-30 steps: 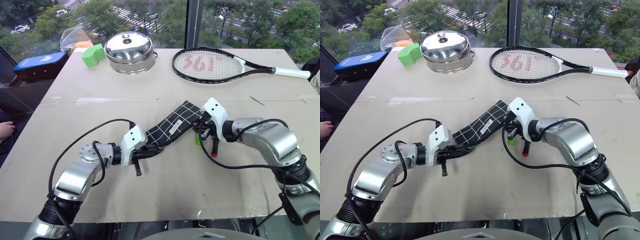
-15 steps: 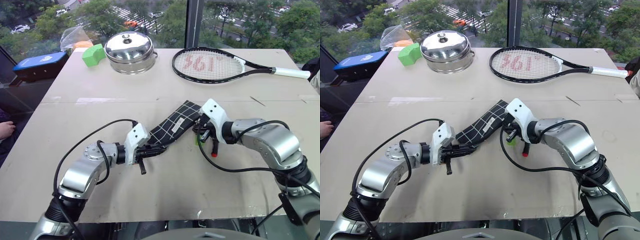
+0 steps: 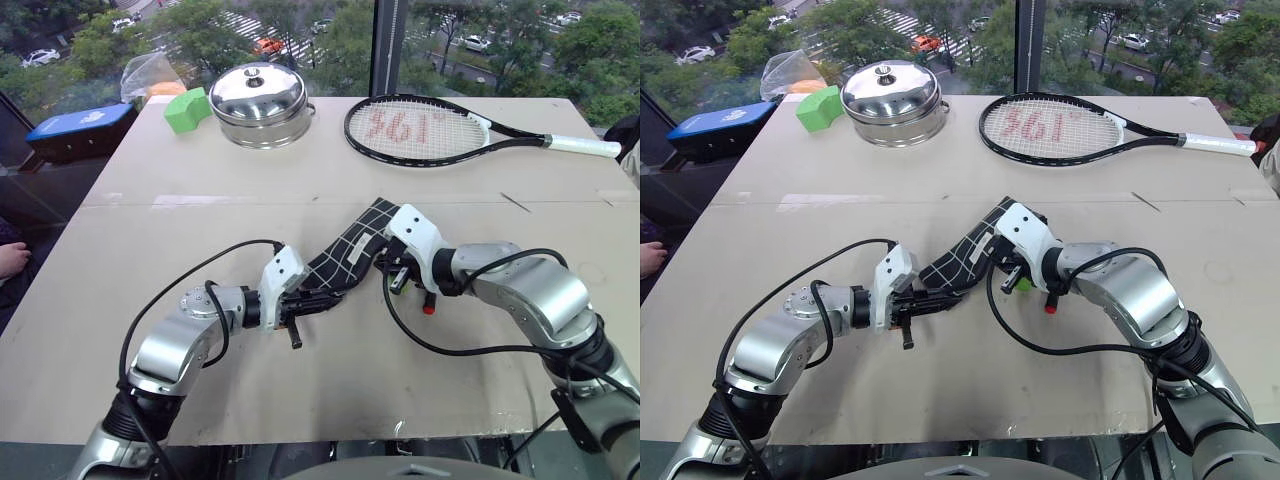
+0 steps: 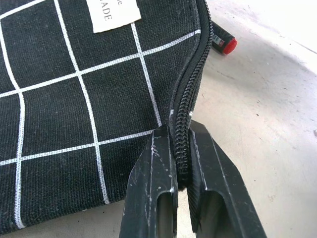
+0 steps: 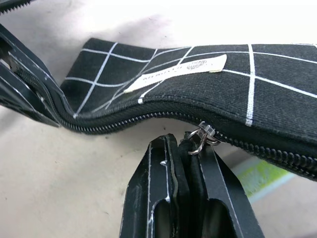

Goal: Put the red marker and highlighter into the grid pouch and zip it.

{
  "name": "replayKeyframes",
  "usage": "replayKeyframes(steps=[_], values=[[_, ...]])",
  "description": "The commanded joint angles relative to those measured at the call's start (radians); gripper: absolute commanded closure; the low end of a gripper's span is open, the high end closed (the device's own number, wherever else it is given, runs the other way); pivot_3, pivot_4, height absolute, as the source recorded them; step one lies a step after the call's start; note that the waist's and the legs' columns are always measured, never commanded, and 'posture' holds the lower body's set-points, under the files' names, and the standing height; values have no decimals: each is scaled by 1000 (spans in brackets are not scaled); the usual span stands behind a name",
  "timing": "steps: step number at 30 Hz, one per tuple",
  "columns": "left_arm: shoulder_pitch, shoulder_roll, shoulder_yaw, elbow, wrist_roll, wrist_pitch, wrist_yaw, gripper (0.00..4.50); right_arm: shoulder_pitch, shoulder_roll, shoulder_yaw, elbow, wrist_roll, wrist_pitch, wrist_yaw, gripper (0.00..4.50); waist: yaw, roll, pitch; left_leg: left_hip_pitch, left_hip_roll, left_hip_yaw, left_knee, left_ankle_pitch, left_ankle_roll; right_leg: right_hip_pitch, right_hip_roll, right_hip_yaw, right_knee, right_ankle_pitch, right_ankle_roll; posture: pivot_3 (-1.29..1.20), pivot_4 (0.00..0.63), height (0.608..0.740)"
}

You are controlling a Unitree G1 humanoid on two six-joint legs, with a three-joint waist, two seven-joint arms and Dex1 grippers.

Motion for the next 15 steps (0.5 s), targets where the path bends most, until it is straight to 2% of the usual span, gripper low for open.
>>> replayKeyframes(steps=[1,15], values=[[-15,-2,26,-28,-17,-9,15,4500,8,-17,-30,-51,14,6,12,4453,0,0,0,0,0,0,0,0,0,0,0,0,0,0,0,0,150,740],[-67,-56,13,-11,-24,25,87,4500,-30,38,45,-48,13,9,25,4453,0,0,0,0,0,0,0,0,0,0,0,0,0,0,0,0,150,740]])
